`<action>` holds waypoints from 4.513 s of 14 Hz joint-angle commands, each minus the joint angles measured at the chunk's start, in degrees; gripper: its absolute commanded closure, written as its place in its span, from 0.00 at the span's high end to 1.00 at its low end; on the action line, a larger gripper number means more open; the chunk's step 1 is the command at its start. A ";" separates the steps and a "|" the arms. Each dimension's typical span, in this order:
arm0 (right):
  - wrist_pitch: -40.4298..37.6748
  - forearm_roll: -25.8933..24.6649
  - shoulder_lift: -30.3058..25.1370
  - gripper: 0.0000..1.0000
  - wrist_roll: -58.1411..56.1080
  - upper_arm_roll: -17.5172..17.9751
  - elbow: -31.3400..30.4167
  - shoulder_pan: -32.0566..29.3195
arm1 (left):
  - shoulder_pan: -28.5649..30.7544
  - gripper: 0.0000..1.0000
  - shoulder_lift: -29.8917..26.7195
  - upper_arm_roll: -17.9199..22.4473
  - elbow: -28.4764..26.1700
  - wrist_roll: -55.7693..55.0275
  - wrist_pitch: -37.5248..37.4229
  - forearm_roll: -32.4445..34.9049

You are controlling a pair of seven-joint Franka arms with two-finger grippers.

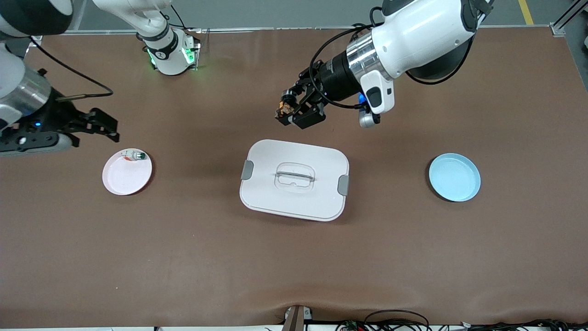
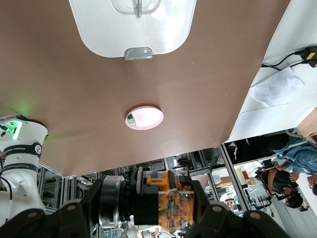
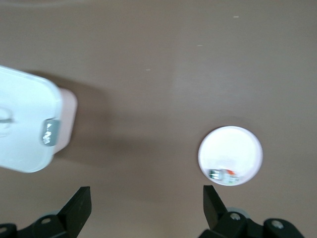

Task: Transfer orange switch to right arm and place
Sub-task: 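Carry the switch above the white box while the right gripper approaches, then bring the right gripper to the switch held by the left gripper, then close the right gripper on the switch and open the left gripper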

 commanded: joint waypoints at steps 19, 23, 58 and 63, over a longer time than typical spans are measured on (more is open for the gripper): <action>19.55 29.08 -0.36 1.00 22.02 -0.07 -2.46 19.31 | -6.36 0.31 5.56 0.32 1.11 -3.37 8.98 4.51; 24.23 29.25 0.43 1.00 21.25 0.01 -2.73 20.64 | -6.10 0.30 5.21 0.32 1.11 -3.90 8.98 4.51; 27.67 29.17 2.98 0.00 26.78 -0.07 -3.69 23.02 | -5.92 0.38 4.60 0.32 1.38 -3.90 8.54 4.69; 27.58 29.08 2.98 0.00 26.69 -0.07 -3.61 22.93 | -5.74 1.00 4.60 0.23 1.46 -3.90 8.54 4.60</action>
